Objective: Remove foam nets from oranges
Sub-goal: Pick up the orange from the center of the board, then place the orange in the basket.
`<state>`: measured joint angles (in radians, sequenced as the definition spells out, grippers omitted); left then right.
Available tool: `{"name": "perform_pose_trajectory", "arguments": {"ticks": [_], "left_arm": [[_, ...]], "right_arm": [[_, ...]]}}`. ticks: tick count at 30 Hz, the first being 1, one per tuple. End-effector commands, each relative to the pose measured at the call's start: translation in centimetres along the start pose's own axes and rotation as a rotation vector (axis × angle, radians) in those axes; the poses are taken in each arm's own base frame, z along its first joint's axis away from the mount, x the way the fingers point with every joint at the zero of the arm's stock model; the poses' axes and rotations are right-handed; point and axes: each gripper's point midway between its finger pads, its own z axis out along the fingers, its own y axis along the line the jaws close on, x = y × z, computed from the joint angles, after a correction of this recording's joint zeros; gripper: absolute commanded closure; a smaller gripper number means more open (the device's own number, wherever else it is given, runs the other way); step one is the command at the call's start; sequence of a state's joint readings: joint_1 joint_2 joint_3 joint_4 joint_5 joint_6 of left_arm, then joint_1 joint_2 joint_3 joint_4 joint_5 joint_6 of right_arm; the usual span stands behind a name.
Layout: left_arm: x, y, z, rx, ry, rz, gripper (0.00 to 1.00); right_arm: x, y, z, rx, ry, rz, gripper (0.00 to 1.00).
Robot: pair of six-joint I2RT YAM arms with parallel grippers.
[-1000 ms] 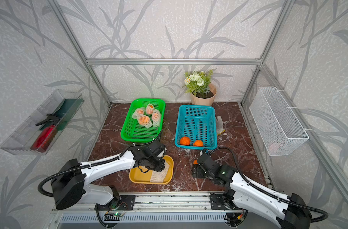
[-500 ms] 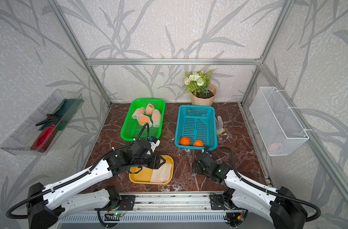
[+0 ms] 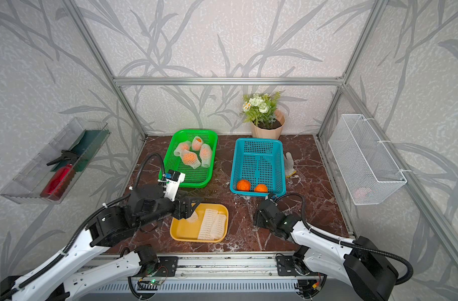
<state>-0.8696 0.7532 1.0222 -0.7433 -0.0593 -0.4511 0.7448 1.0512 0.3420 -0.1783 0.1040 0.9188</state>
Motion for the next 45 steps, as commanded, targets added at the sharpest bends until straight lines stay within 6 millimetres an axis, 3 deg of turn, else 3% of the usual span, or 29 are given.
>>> {"name": "perform_pose_trajectory", "arguments": {"ticks": [1,7,18,25,29,37,42,45], "left_arm": [[-0.5,2.1,-1.4,-0.123,0.002,0.092,0.20],[-0.8,2.3,-1.9,-0.140,0.010,0.125,0.20],[-3.3,2.7,-2.9,-0.193,-0.071,0.181,0.10],[-4.1,2.0,-1.9,-0.185,-0.065,0.216,0.10],[-4.4,1.7,-1.4,-0.176,-0.080,0.240,0.09],[-4.7,1.5,-1.9,-0.158,-0.093,0.269,0.06],[-3.8,1.5,-2.1,-0.148,-0.057,0.265,0.06],[-3.5,1.7,-2.6,-0.147,-0.058,0.263,0.06]], "right_arm": [[-0.3,-0.5,0.2,0.017,-0.019,0.019,0.39],[0.0,-1.4,-0.9,0.020,-0.036,0.028,0.57],[1.4,-1.9,-5.4,-0.047,0.012,0.068,0.59],[-2.0,0.9,-11.2,-0.104,-0.064,0.009,0.59],[-4.3,3.8,-12.7,-0.071,-0.025,-0.094,0.57],[-11.5,7.2,-11.6,0.054,0.035,-0.238,0.53],[-15.2,7.3,-8.3,0.142,0.079,-0.276,0.53],[-16.7,8.6,-5.9,0.109,0.092,-0.288,0.52]]}}
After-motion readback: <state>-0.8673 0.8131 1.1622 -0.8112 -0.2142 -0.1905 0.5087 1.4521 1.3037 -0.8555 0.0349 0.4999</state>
